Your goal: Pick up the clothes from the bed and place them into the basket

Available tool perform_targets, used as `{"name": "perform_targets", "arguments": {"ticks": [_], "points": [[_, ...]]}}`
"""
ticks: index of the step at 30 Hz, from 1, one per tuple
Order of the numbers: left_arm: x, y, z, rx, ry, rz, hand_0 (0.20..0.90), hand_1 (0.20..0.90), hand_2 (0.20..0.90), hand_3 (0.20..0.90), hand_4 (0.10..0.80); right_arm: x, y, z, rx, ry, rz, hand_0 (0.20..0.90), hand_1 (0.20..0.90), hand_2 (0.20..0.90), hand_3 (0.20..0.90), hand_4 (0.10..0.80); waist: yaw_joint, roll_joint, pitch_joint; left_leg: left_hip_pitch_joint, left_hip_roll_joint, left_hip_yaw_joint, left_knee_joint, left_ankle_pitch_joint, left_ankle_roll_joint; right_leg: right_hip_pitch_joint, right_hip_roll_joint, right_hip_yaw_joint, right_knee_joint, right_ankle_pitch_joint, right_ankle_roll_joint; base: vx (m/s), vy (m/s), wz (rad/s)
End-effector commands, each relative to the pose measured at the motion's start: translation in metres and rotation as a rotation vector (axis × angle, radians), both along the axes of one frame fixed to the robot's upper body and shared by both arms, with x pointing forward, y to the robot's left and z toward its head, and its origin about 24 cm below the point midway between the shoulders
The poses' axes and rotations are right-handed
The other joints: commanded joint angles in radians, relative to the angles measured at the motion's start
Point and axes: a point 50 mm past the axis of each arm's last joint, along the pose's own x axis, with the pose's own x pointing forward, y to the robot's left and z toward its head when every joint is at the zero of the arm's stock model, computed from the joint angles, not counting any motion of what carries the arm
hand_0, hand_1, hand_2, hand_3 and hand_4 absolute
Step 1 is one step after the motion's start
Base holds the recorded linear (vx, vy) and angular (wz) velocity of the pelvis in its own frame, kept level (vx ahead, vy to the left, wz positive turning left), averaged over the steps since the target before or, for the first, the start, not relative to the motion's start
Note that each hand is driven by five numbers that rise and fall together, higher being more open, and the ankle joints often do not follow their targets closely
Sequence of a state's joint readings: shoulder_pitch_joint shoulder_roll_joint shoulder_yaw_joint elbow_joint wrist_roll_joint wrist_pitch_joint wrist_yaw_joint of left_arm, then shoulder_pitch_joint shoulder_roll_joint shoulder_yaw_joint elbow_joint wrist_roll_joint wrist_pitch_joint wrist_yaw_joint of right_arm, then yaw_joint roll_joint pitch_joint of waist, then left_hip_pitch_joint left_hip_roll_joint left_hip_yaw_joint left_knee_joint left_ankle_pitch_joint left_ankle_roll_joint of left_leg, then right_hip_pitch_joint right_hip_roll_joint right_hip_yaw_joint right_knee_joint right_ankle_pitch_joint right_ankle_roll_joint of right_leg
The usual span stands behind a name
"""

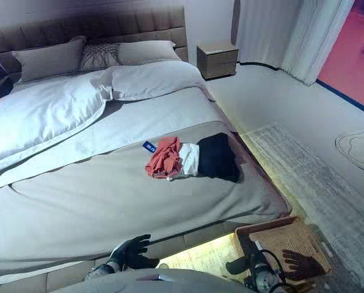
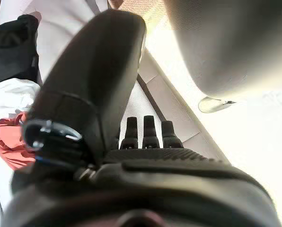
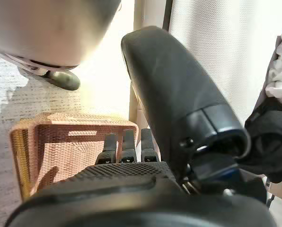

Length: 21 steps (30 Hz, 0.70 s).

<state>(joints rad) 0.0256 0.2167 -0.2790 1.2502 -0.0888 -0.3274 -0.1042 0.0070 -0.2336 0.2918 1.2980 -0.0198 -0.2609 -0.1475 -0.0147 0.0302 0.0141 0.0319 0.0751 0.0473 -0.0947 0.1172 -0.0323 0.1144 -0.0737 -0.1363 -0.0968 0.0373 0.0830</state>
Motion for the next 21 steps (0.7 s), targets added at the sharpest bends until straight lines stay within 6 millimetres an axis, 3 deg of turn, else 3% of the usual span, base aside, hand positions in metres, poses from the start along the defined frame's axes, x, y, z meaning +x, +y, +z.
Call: {"name": "perform_targets", "arguments": {"ticks": [1,12,17,21], "points": [[0.035,-0.006,0.009,0.004,-0.108,-0.030,0.900,0.900,0.900,0.900,0.800,0.033,0.019,0.005,0.028,-0.083,0.031,0.900,0.900,0.900,0.900,0.800,0.006,-0.034,0.054,0.128,-0.041,0.037,0.007,-0.208,0.025,0.041,-0.021,-0.037,0.017,-0.074,0.015,0.000,0.000,0.00],[0.039,-0.003,0.013,0.018,-0.171,0.004,0.900,0.900,0.900,0.900,0.800,0.039,0.018,0.009,-0.001,-0.146,0.033,0.900,0.900,0.900,0.900,0.800,0.006,-0.031,0.054,0.127,-0.039,0.039,0.007,-0.204,0.025,0.040,-0.021,-0.036,0.020,-0.074,0.015,0.000,0.000,0.00],[0.055,-0.005,0.028,0.306,-0.408,-0.160,0.900,0.900,0.900,0.900,0.800,0.045,0.014,0.014,-0.095,-0.214,0.060,0.900,0.900,0.900,0.900,0.800,0.007,-0.031,0.059,0.126,-0.039,0.037,0.007,-0.204,0.024,0.039,-0.020,-0.035,0.023,-0.077,0.013,0.000,0.000,0.00],[0.077,-0.003,0.046,0.435,-0.599,-0.199,0.900,0.900,0.900,0.900,0.800,0.068,0.013,0.027,-0.187,-0.344,0.160,0.900,0.900,0.900,0.900,0.800,0.012,-0.034,0.071,0.126,-0.037,0.035,0.007,-0.204,0.024,0.037,-0.019,-0.032,0.029,-0.081,0.014,0.000,0.000,0.00]]}}
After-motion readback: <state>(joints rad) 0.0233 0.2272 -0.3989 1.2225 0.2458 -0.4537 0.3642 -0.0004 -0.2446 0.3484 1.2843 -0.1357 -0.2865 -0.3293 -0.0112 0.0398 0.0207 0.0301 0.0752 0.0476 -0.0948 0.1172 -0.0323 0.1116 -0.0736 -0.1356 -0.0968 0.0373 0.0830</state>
